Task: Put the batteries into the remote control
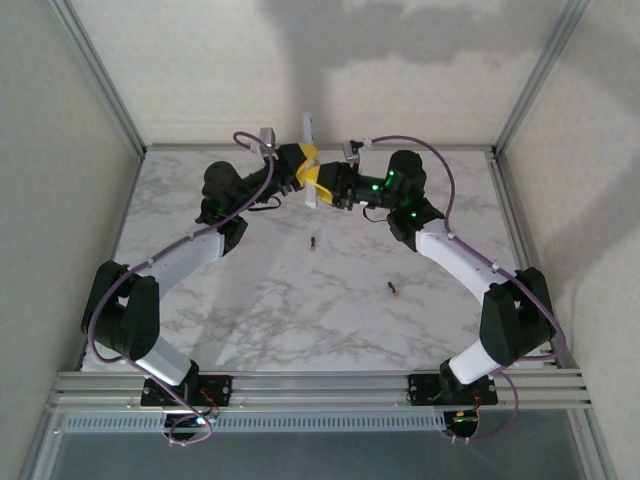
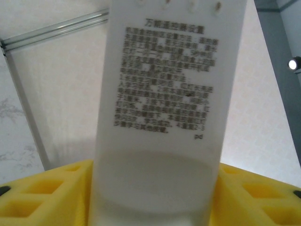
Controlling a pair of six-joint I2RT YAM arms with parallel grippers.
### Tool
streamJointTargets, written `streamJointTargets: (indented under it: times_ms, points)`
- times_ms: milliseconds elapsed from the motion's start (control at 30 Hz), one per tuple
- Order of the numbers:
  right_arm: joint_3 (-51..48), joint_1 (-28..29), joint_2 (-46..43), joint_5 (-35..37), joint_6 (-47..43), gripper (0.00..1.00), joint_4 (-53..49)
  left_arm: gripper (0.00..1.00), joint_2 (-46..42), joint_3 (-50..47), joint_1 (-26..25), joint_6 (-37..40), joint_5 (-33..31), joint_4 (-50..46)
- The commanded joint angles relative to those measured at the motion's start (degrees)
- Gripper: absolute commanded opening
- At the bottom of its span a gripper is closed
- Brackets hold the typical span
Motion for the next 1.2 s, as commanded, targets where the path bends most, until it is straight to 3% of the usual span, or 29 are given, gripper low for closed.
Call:
streamJointTargets:
  times_ms: [0,67,133,233,400,633,800,1167]
  points:
    - [1.5,0.6,0.6,-0.9,0.4,0.39,3.0,0.52,0.1,2.2,-0.5,-0.1,1.4,2.5]
    - [1.5,0.5,0.6,-0.8,0.3,0.41,2.8,0.42,-0.1,2.2,-0.5,0.5,1.0,1.4]
    - [1.4,0.5,0.4,-0.5,-0.2,0.45,1.9,0.41,-0.5,2.2,-0.5,1.4,0.7,-0.2]
    - [1.7,0.4,-1.0,1.3,-4.3,0.81,-5.8,0.38,-1.4,2.5,-0.5,3.9,0.0,-4.3]
    - [0.8,-0.7,-5.3,6.4,-13.2,0.99,-19.2,0.39,-3.3,4.5,-0.5,12.9,-2.5,-18.0]
    - [-2.5,-4.7,-13.7,18.4,-23.7,0.99,-36.9,0.40,-3.4,9.1,-1.6,27.6,-13.2,-44.7]
    - [-2.9,-6.9,-18.3,27.6,-29.6,0.99,-48.2,0.40,-0.7,9.3,-4.4,30.8,-20.8,-53.4]
    - [-9.1,-8.0,-26.3,36.9,-33.7,0.99,-54.4,0.41,13.1,17.0,-15.4,33.4,-40.4,-70.2]
